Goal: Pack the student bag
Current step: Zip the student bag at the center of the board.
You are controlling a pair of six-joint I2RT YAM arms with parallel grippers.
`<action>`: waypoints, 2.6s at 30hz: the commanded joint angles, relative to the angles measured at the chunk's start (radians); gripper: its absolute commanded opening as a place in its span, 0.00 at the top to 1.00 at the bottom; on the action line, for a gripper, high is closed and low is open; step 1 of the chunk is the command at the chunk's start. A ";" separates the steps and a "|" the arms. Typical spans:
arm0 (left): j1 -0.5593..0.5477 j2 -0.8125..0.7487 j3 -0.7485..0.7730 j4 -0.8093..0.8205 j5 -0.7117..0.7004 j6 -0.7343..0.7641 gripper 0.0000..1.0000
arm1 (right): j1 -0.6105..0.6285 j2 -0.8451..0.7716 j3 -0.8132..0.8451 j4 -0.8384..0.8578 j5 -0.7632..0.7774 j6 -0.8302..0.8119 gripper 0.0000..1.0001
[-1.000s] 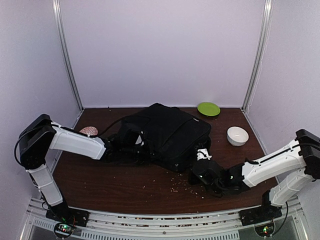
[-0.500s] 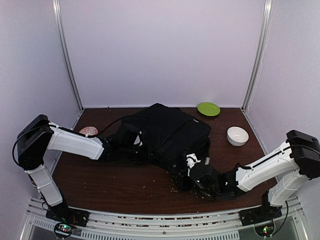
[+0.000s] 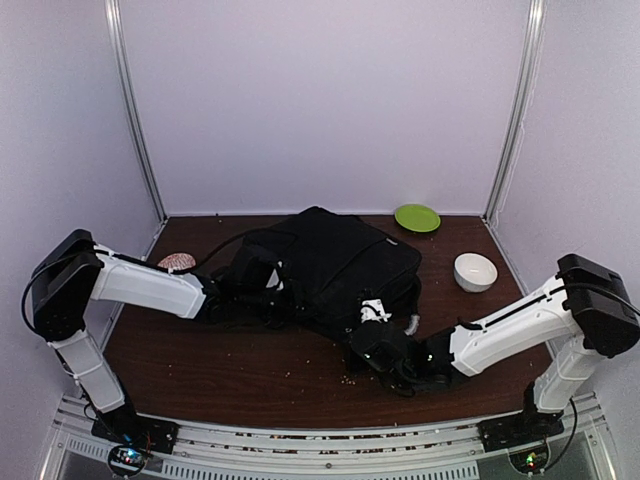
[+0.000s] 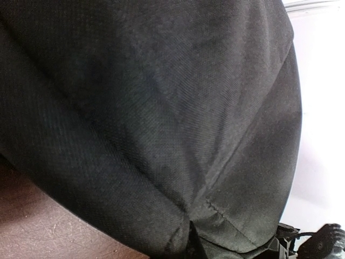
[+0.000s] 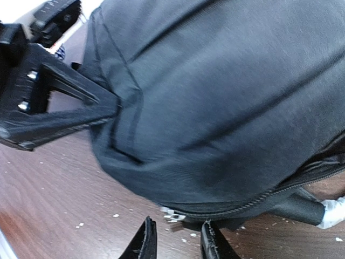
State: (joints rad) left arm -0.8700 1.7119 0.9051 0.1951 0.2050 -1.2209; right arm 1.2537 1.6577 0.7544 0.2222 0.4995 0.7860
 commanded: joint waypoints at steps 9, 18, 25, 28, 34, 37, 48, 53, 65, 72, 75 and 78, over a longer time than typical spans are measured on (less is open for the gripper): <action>0.005 -0.049 0.003 -0.002 0.002 0.033 1.00 | -0.017 0.026 0.026 -0.051 0.037 0.023 0.78; 0.002 -0.052 0.003 -0.002 0.002 0.032 1.00 | -0.020 0.045 0.045 -0.028 0.014 0.002 0.79; 0.001 -0.052 0.002 -0.005 0.001 0.032 1.00 | -0.023 0.037 0.037 -0.023 0.017 0.008 1.00; 0.002 -0.052 -0.002 -0.008 -0.001 0.037 1.00 | -0.022 0.016 0.016 -0.029 0.022 0.012 1.00; 0.003 -0.048 -0.011 -0.016 -0.018 0.041 1.00 | -0.022 -0.041 -0.058 -0.038 0.028 0.021 1.00; 0.003 -0.036 -0.011 -0.016 -0.021 0.041 1.00 | -0.027 -0.055 -0.096 -0.031 0.031 0.032 1.00; 0.003 -0.043 -0.035 -0.014 -0.022 0.047 1.00 | -0.090 -0.107 -0.169 -0.019 0.029 0.082 1.00; 0.003 -0.052 -0.053 -0.022 -0.026 0.052 1.00 | -0.145 -0.120 -0.197 0.002 0.011 0.108 1.00; 0.003 -0.094 -0.077 -0.060 -0.050 0.091 1.00 | -0.290 -0.151 -0.239 0.051 -0.023 0.094 1.00; 0.005 -0.135 -0.147 -0.079 -0.081 0.163 1.00 | -0.326 -0.136 -0.214 0.027 -0.025 0.055 1.00; 0.005 -0.156 -0.197 -0.068 -0.080 0.196 1.00 | -0.342 -0.116 -0.204 0.031 -0.088 0.037 1.00; 0.008 -0.189 -0.254 -0.048 -0.075 0.235 1.00 | -0.338 -0.115 -0.184 0.026 -0.173 -0.004 1.00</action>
State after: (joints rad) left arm -0.8654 1.5715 0.7261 0.1864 0.1410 -1.0698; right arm 0.9245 1.5291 0.5377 0.2695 0.4129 0.8356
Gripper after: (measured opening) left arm 0.005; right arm 0.005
